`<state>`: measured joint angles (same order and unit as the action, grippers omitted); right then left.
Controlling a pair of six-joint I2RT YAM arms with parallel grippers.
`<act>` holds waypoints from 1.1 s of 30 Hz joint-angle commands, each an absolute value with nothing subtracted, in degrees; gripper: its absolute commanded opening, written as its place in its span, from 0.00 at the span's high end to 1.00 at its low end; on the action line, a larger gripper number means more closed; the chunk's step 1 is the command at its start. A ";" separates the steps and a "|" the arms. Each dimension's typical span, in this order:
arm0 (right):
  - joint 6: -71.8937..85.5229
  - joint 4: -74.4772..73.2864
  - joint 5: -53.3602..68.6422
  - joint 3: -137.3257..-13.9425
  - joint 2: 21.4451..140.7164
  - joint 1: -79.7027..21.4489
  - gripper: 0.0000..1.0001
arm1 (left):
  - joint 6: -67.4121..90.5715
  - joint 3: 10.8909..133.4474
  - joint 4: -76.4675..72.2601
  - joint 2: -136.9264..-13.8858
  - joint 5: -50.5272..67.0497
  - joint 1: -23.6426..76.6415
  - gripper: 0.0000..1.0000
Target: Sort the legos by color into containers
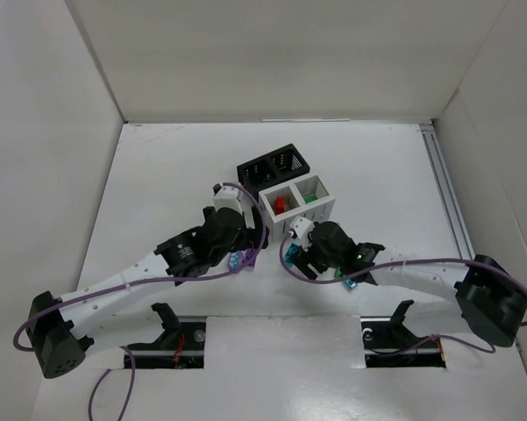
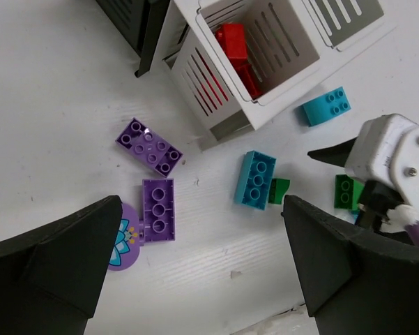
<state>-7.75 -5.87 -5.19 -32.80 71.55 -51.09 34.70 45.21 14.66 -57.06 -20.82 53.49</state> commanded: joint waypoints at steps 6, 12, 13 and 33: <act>-6.77 1.32 -3.43 -34.19 77.17 -52.21 0.18 | 37.97 44.21 13.80 -54.40 -21.80 53.79 0.00; -6.77 2.46 -3.43 -34.72 80.24 -52.21 0.25 | 38.50 43.68 13.80 -54.93 -22.32 53.79 0.00; -6.77 2.46 -3.43 -34.72 80.24 -52.21 0.28 | 38.50 43.68 13.80 -54.93 -22.32 53.79 0.00; -13.96 -9.22 -9.30 -42.53 58.80 -52.21 0.65 | 37.35 40.79 13.54 -50.45 -21.01 53.79 0.00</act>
<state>-10.13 -7.09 -4.58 -37.10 61.63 -51.83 38.26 42.28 15.03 -52.21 -21.39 53.56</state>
